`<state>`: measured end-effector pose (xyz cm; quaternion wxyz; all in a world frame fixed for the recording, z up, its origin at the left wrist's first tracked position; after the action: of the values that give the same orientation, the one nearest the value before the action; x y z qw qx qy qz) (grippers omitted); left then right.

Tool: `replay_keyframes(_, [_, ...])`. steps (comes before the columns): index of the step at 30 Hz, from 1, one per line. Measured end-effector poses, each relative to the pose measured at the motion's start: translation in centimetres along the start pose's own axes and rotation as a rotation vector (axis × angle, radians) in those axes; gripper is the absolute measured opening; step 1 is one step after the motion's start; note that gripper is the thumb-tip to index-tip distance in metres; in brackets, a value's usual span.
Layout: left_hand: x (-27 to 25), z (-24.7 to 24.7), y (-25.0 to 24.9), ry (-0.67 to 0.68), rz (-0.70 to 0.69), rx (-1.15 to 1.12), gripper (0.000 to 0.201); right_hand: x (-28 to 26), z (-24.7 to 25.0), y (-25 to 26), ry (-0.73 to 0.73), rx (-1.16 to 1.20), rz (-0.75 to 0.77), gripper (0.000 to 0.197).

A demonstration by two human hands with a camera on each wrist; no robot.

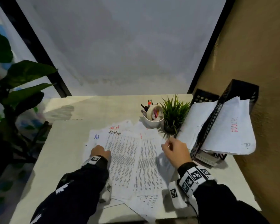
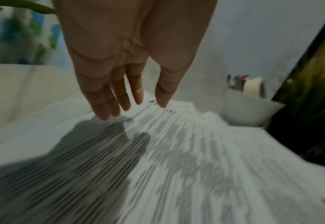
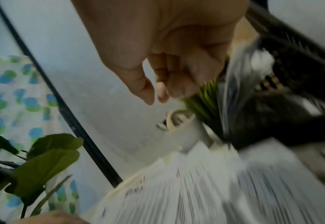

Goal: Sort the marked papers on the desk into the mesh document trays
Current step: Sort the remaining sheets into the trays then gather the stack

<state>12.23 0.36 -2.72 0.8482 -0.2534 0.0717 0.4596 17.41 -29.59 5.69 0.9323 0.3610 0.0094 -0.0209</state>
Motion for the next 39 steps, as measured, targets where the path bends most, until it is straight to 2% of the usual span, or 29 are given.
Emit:
replay_keyframes(2, [-0.6,-0.5,3.1,-0.019,0.107,0.077,0.064,-1.0,-4.1,-2.5,0.157,0.021,-0.175,0.012])
replay_keyframes(4, [-1.3,-0.4,4.8,-0.071,0.159,0.072,0.078,-2.7,-7.0,-4.5,0.280,0.037,-0.313,0.021])
replay_keyframes(5, [-1.5,-0.5,5.5,-0.094,0.159,0.055,0.082,-3.5,-8.0,-5.2,0.325,0.083,-0.374,0.027])
replay_keyframes(7, [-1.3,-0.5,6.5,-0.120,0.150,0.008,0.083,-4.9,-9.2,-5.6,0.361,0.234,-0.500,0.025])
replay_keyframes(9, [-1.1,-0.6,7.1,-0.084,0.109,-0.037,0.070,-5.5,-10.1,-6.0,0.348,0.320,-0.607,0.037])
replay_keyframes(10, [-1.1,-0.7,7.3,-0.057,0.074,-0.041,0.057,-5.7,-10.4,-5.7,0.344,0.385,-0.645,0.041])
replay_keyframes(12, [-1.4,-0.5,7.3,-0.056,0.004,-0.040,0.025,-5.9,-11.0,-5.2,0.338,0.469,-0.691,0.028])
replay_keyframes(13, [-1.6,-0.4,7.4,-0.064,-0.025,-0.057,0.015,-6.0,-11.0,-4.5,0.351,0.476,-0.695,0.028])
replay_keyframes(14, [-1.8,-0.4,7.4,-0.061,-0.046,-0.081,0.011,-5.8,-11.7,-4.7,0.339,0.486,-0.692,0.040])
replay_keyframes(16, [-2.2,-1.1,7.9,-0.003,-0.065,-0.186,0.020,-5.6,-12.1,-4.5,0.325,0.473,-0.657,0.067])
replay_keyframes(17, [-2.4,-1.5,8.0,0.034,-0.075,-0.243,0.029,-5.6,-12.3,-4.6,0.309,0.468,-0.646,0.073])
replay_keyframes(19, [-2.8,-2.0,8.2,0.103,-0.085,-0.332,0.037,-5.4,-12.1,-4.7,0.244,0.431,-0.610,0.065])
replay_keyframes(21, [-3.1,-2.4,8.4,0.144,-0.065,-0.387,0.033,-4.9,-12.3,-5.4,0.199,0.431,-0.595,0.066])
replay_keyframes(23, [-3.2,-2.3,8.6,0.078,0.007,-0.460,0.032,-4.6,-12.0,-6.0,0.205,0.457,-0.603,0.067])
replay_keyframes(25, [-3.2,-2.0,8.8,0.001,0.154,-0.582,0.050,-4.4,-11.9,-6.7,0.250,0.453,-0.616,0.054])
replay_keyframes(27, [-3.4,-2.0,8.5,0.029,0.281,-0.728,0.072,-4.4,-11.3,-7.1,0.292,0.476,-0.660,0.032])
replay_keyframes(28, [-3.6,-1.8,7.8,0.064,0.296,-0.777,0.076,-4.3,-11.3,-7.6,0.309,0.504,-0.676,0.025])
replay_keyframes(30, [-4.1,-1.3,6.5,0.123,0.279,-0.857,0.079,-4.4,-10.7,-7.6,0.321,0.525,-0.707,0.025])
replay_keyframes(32, [-4.2,-1.4,5.5,0.148,0.221,-0.879,0.072,-4.6,-10.2,-7.4,0.311,0.545,-0.707,0.031])
replay_keyframes(36, [-5.2,-0.2,4.1,0.105,0.135,-0.843,0.033,-4.4,-9.0,-5.6,0.287,0.660,-0.622,0.017])
replay_keyframes(38, [-4.9,-0.3,4.2,0.126,0.113,-0.873,0.012,-3.8,-8.5,-5.1,0.199,0.723,-0.585,0.007])
replay_keyframes(39, [-4.7,-0.2,4.4,0.120,0.111,-0.892,0.008,-3.4,-8.4,-5.1,0.149,0.726,-0.570,0.009])
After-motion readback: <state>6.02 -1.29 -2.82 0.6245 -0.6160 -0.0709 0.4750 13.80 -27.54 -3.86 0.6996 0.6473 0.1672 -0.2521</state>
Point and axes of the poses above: each hand's wrist, its own x-axis towards the middle knuckle, its own z-axis out of the back of the hand, y = z × x, the point moved 4 cm from there along x, towards the middle knuckle, and after that the axes turned 14 degrees about -y, right-handed, at the moved point
